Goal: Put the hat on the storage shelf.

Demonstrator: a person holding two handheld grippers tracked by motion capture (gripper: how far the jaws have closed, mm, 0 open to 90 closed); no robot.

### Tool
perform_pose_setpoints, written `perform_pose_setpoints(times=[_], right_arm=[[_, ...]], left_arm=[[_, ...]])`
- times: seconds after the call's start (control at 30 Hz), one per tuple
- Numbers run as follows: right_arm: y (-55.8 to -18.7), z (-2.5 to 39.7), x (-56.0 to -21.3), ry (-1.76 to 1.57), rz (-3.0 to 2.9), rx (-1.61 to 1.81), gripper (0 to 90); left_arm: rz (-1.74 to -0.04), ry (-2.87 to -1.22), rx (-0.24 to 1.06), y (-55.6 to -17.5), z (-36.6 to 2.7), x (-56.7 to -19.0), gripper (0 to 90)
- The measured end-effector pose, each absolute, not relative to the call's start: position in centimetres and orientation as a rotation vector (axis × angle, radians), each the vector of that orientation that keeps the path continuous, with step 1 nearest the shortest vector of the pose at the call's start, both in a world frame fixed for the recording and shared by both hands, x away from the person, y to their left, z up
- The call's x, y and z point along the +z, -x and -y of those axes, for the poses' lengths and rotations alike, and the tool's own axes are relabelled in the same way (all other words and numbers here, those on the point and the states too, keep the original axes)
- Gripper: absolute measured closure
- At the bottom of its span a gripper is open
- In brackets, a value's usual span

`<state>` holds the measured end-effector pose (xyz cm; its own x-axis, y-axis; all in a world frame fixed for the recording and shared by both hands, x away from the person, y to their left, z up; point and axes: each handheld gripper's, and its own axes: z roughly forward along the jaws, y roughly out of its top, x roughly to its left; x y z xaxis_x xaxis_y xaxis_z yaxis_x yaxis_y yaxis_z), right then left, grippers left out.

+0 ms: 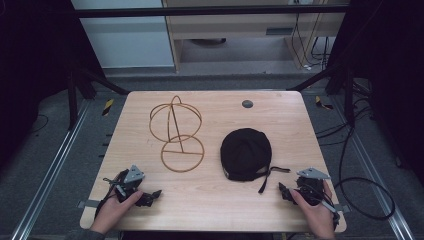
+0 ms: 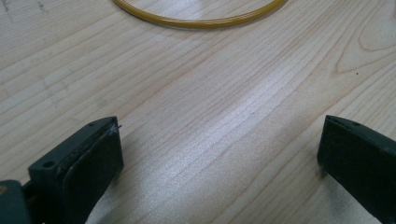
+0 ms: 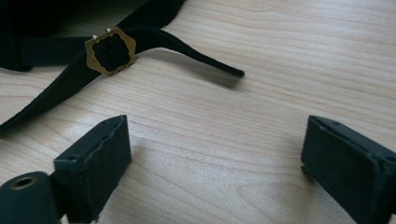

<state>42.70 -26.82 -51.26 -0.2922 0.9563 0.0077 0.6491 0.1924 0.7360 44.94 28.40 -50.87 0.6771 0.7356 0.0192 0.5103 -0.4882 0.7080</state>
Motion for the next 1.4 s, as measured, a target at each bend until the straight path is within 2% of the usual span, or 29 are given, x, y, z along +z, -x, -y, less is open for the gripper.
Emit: perform_pose_setpoints(times=[0.3,0.4,0.6,0.77,0.87,1.07,1.2,1.4], right_arm=[[-42.7,26.7,-51.2,-1.524,-1.998,0.898,5.4],[-42.8,26.8,-50.7,-1.552,-2.019,0.912,8.9],[-43.2,25.2,-46.3,-1.41,-2.066,0.878,10.4],[-44.3,24.1,-42.5,-1.314,-2.192,0.81,19.0],[-45.6,23.6,-40.7,-1.257,-2.28,0.76,20.2],[-49.0,22.2,-37.8,-1.142,-2.413,0.627,21.0],[-51.2,21.0,-36.2,-1.088,-2.503,0.583,18.4],[-53.3,19.4,-34.9,-0.996,-2.583,0.521,17.1]], left_arm=[[-0.958,-2.195,0.421,-44.9,-28.4,-50.9,0.0],[-0.957,-2.195,0.424,-44.9,-28.4,-50.9,0.0],[-0.958,-2.195,0.423,-44.9,-28.4,-50.9,0.0],[-0.957,-2.195,0.423,-44.9,-28.4,-50.9,0.0],[-0.957,-2.195,0.423,-44.9,-28.4,-50.9,0.0],[-0.956,-2.196,0.422,-44.9,-28.4,-50.9,0.0],[-0.956,-2.196,0.422,-44.9,-28.4,-50.9,0.0],[-0.953,-2.196,0.421,-44.9,-28.4,-50.9,0.0]])
